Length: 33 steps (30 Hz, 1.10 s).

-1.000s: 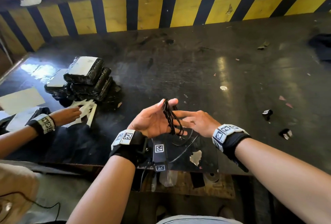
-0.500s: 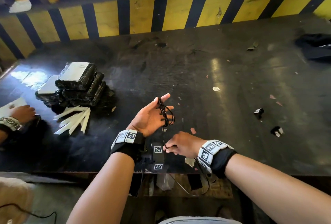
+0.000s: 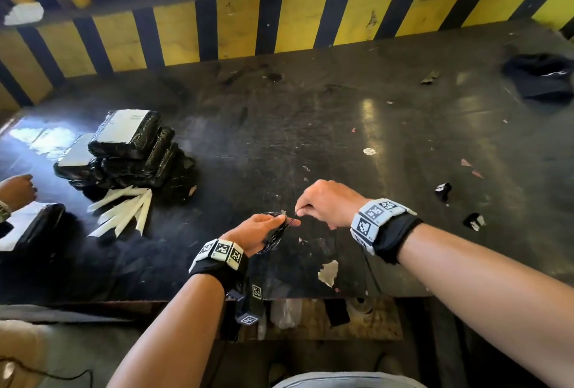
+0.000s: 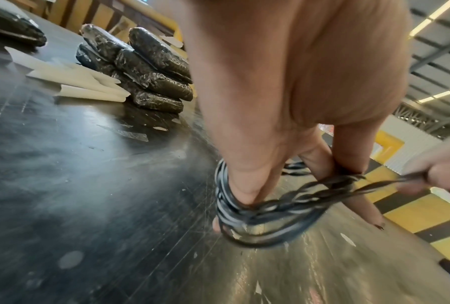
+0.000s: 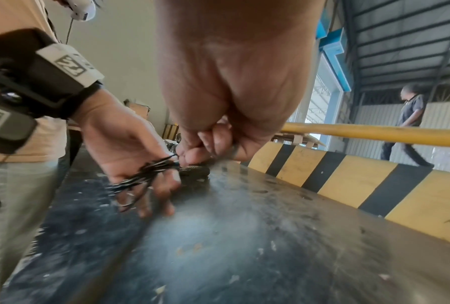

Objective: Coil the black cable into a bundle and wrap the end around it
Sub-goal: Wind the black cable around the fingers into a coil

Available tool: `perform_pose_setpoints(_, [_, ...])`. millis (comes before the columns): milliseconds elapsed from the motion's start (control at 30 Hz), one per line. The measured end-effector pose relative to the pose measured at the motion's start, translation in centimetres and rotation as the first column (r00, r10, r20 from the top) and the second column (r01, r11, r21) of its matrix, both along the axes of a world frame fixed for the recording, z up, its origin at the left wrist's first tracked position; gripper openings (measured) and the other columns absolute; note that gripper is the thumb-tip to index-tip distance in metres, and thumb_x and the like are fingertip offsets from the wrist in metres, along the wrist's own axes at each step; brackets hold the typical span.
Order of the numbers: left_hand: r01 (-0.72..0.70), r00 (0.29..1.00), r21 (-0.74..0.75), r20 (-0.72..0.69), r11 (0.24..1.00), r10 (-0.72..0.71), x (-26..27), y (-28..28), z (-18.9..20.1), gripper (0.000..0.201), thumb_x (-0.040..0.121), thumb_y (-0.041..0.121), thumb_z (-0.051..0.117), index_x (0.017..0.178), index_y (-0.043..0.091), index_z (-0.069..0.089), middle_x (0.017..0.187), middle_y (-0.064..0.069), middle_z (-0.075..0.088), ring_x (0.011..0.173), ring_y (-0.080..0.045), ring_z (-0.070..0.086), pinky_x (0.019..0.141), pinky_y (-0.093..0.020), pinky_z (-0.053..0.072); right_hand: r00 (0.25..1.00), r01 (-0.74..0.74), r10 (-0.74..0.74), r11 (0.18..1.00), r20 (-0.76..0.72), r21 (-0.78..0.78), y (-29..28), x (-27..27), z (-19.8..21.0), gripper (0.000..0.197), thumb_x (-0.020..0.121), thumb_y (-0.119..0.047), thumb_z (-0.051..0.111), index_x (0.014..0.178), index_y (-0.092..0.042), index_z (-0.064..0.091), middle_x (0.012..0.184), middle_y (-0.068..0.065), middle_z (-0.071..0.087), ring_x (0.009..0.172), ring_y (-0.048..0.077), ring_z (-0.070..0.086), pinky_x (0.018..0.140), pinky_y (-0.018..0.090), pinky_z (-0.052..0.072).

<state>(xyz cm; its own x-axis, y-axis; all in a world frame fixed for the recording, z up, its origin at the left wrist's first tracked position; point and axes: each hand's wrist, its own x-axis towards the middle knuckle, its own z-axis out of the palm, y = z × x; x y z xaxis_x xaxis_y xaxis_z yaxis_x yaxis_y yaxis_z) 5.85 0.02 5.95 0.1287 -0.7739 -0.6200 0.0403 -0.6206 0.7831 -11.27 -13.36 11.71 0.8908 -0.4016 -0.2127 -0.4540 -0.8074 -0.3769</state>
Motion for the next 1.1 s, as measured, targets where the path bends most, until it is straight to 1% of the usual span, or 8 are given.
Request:
perform_pose_setpoints(133, [0.043, 0.984, 0.09, -0.178, 0.995, -0.027, 0.2, 0.8, 0.0, 0.041, 0.106, 0.038, 0.045, 0.119, 0.016, 0.077, 0.1, -0.004, 0.058, 0.078, -0.017, 0.051, 0.081, -0.034, 0.045, 0.997, 0.027, -0.016, 0.988, 0.073, -0.153, -1.4, 0.2, 1.2, 0.019, 0.099, -0.038, 0.061, 0.108, -0.037, 0.077, 0.114, -0.01, 0.074, 0.099, 0.025, 0.071, 0.085, 0.039, 0.055])
perform_pose_setpoints(333, [0.128, 0.891, 0.05, -0.444, 0.991, -0.092, -0.3, 1.3, 1.6, 0.045, 0.094, 0.047, 0.06, 0.123, 0.016, 0.074, 0.135, -0.016, 0.044, 0.096, -0.026, 0.054, 0.086, -0.039, 0.048, 0.988, 0.064, -0.028, 0.968, 0.151, -0.242, -2.2, 1.4, 1.5, 0.021, 0.098, -0.044, 0.059, 0.11, -0.04, 0.076, 0.109, -0.01, 0.07, 0.1, 0.024, 0.069, 0.075, 0.036, 0.05])
perform_pose_setpoints(400, [0.119, 0.857, 0.007, -0.505, 0.993, -0.099, -0.4, 1.6, 2.1, 0.051, 0.087, 0.05, 0.07, 0.124, 0.016, 0.073, 0.143, -0.019, 0.043, 0.107, -0.034, 0.05, 0.091, -0.044, 0.048, 0.986, 0.07, -0.031, 0.968, 0.164, -0.24, -2.6, 2.0, 1.7, 0.022, 0.098, -0.043, 0.059, 0.111, -0.04, 0.076, 0.107, -0.009, 0.07, 0.103, 0.022, 0.068, 0.078, 0.036, 0.049])
perform_pose_setpoints(567, [0.025, 0.794, -0.122, -0.601, 0.992, -0.094, -0.2, 2.4, 3.7, 0.044, 0.091, 0.044, 0.067, 0.121, 0.014, 0.072, 0.159, -0.03, 0.034, 0.122, -0.044, 0.048, 0.1, -0.054, 0.043, 0.984, 0.082, -0.039, 0.967, 0.176, -0.241, -3.2, 2.6, 1.5, 0.022, 0.097, -0.041, 0.061, 0.112, -0.038, 0.077, 0.108, -0.008, 0.073, 0.106, 0.018, 0.068, 0.091, 0.042, 0.047])
perform_pose_setpoints(767, [-0.069, 0.784, -0.222, -0.615, 0.973, -0.085, -0.5, 2.0, 5.6, 0.05, 0.091, 0.05, 0.067, 0.126, 0.014, 0.067, 0.157, -0.032, 0.034, 0.139, -0.056, 0.031, 0.114, -0.069, 0.023, 0.964, 0.119, -0.12, 0.993, 0.237, 0.015, -2.0, 2.3, -2.2, 0.017, 0.091, -0.028, 0.073, 0.106, -0.029, 0.081, 0.103, -0.009, 0.078, 0.097, 0.015, 0.072, 0.087, 0.035, 0.055])
perform_pose_setpoints(900, [-0.072, 0.757, -0.285, -0.639, 0.956, -0.134, -0.5, 1.6, 7.0, 0.046, 0.096, 0.048, 0.061, 0.126, 0.014, 0.065, 0.16, -0.038, 0.021, 0.141, -0.062, 0.022, 0.114, -0.074, 0.016, 0.946, 0.171, -0.231, 0.952, 0.226, 0.256, -0.8, 1.2, -4.2, 0.013, 0.093, -0.034, 0.069, 0.096, -0.031, 0.081, 0.094, -0.013, 0.072, 0.075, 0.006, 0.065, 0.069, 0.027, 0.051])
perform_pose_setpoints(1033, [-0.114, 0.743, -0.408, -0.64, 0.906, -0.195, -0.8, 0.6, 8.4, 0.038, 0.101, 0.045, 0.048, 0.116, 0.017, 0.069, 0.161, -0.038, 0.014, 0.144, -0.066, 0.009, 0.113, -0.074, 0.013, 0.96, 0.14, -0.222, 0.909, 0.171, 0.392, 1.4, -0.2, -5.8, 0.024, 0.094, -0.041, 0.067, 0.088, -0.02, 0.078, 0.098, -0.008, 0.075, 0.091, 0.012, 0.069, 0.083, 0.036, 0.052])
perform_pose_setpoints(1100, [-0.135, 0.768, -0.421, -0.617, 0.897, -0.174, -0.9, -0.3, 8.7, 0.04, 0.101, 0.045, 0.044, 0.118, 0.018, 0.069, 0.162, -0.038, 0.015, 0.144, -0.065, 0.013, 0.114, -0.07, 0.02, 0.974, 0.128, -0.192, 0.902, 0.118, 0.412, 2.8, -0.4, -6.5, 0.024, 0.089, -0.053, 0.066, 0.095, -0.033, 0.079, 0.095, -0.012, 0.075, 0.095, 0.012, 0.069, 0.092, 0.041, 0.053])
